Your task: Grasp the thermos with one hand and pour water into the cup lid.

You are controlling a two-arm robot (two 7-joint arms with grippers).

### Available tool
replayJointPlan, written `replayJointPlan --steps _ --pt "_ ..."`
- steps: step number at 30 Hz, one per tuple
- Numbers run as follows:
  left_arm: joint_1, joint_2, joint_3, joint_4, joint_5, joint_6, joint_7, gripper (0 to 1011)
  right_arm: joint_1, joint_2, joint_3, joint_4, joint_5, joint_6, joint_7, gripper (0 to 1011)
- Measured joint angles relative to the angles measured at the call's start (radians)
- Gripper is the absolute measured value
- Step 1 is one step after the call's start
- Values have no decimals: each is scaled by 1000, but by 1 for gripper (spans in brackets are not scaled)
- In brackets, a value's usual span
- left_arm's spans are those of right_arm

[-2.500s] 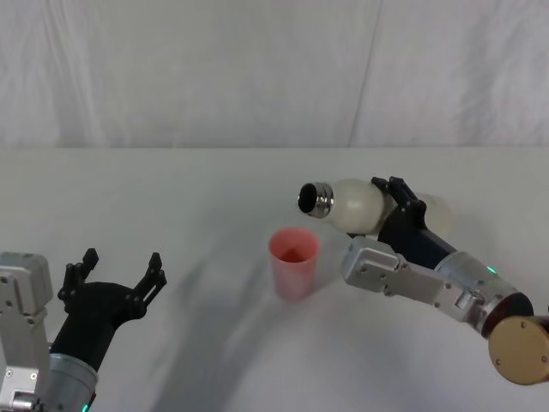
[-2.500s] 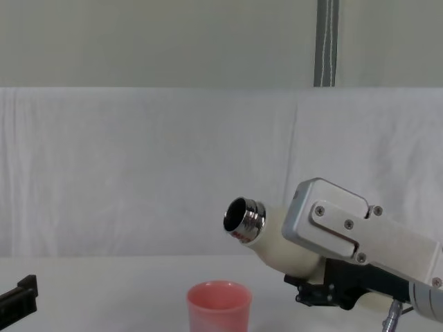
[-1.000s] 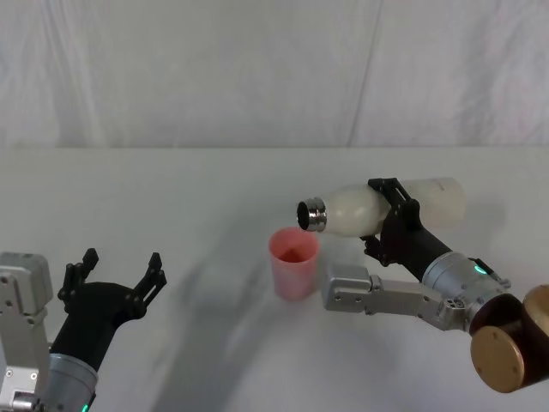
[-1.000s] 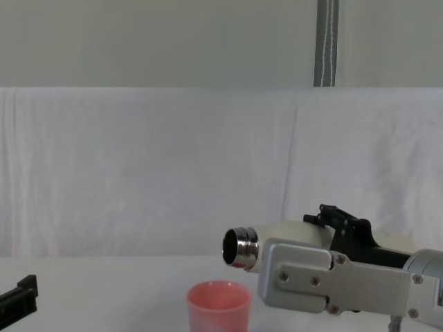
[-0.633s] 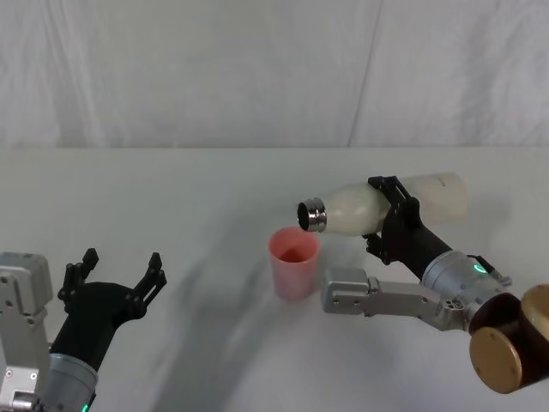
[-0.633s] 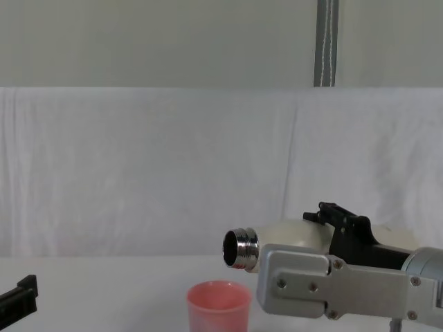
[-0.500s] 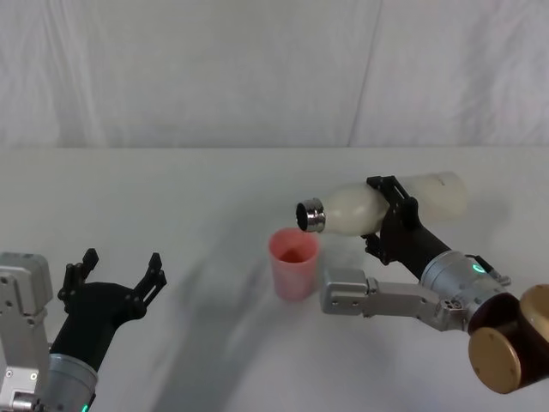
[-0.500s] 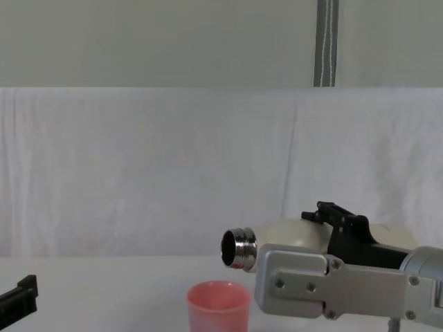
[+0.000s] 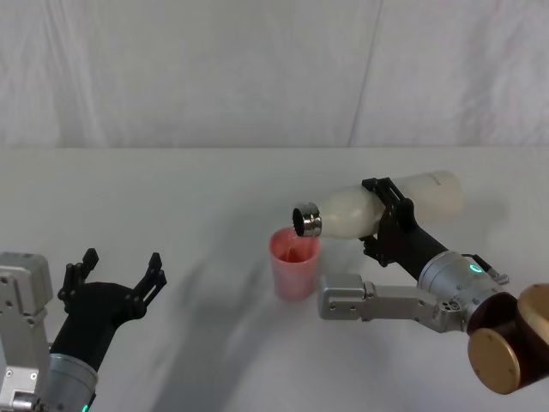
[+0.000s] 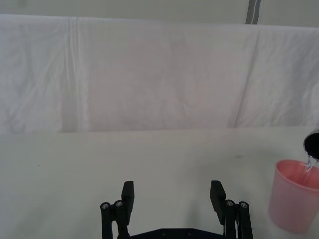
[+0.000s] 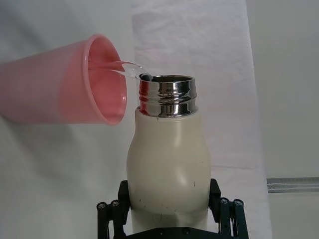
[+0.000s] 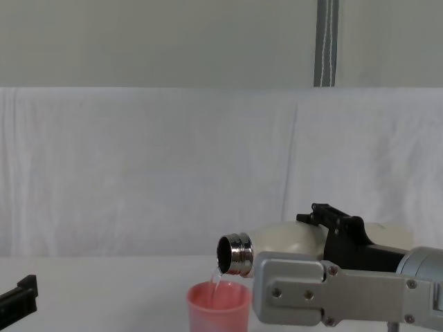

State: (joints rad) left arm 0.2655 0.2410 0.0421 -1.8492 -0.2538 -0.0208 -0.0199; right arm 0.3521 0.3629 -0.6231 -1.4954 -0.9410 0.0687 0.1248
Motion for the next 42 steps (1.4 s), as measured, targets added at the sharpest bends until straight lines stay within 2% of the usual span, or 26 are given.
replayJointPlan --steps 42 --pt "0 0 0 0 0 0 0 1001 15 10 3 1 -16 12 11 950"
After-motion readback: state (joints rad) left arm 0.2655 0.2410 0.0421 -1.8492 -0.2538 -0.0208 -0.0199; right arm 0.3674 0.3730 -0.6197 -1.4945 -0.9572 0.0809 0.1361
